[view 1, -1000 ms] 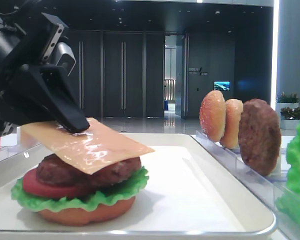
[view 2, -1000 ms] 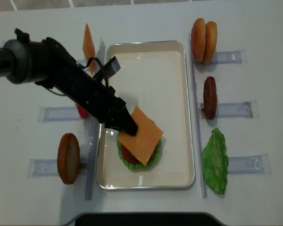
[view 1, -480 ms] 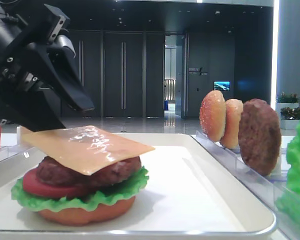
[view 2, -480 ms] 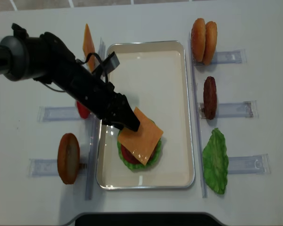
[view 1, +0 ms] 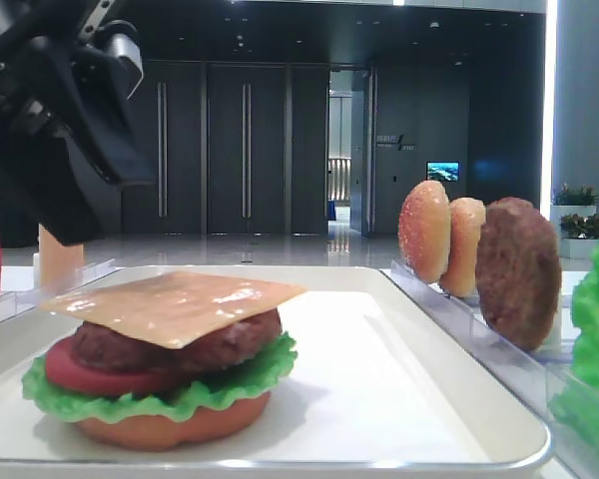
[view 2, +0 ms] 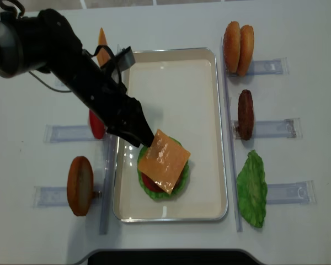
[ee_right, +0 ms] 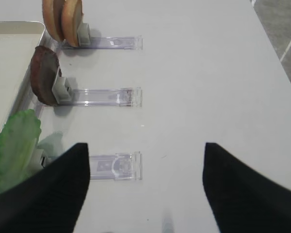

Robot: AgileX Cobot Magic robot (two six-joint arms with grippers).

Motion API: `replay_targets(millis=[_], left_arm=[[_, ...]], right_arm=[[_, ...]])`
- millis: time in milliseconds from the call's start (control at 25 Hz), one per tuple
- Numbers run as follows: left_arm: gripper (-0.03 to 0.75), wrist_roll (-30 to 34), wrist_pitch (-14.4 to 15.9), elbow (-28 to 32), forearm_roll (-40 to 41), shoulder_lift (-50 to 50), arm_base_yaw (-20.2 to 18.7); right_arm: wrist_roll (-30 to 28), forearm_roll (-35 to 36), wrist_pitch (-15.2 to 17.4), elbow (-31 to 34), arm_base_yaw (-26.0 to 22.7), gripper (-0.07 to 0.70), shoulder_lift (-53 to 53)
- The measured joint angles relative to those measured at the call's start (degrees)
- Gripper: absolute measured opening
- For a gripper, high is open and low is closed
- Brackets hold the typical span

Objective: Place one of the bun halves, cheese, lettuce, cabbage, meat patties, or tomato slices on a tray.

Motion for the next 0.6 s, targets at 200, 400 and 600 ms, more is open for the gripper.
replay_targets(millis=[200, 400, 600], left_arm=[[0.388, -6.70, 2.87, -4.12, 7.72, -1.28, 0.00], [0.388, -15.87, 4.01, -9.34, 18.16, -2.48, 0.00], [0.473, -22.56, 4.51, -12.16, 25.56, -4.36, 0.00]], right_arm=[[0.00, 0.00, 0.00, 0.00, 0.00, 0.473, 0.00], [0.00, 0.00, 0.00, 0.00, 0.00, 0.473, 0.00], [0.00, 0.00, 0.00, 0.00, 0.00, 0.473, 0.00]])
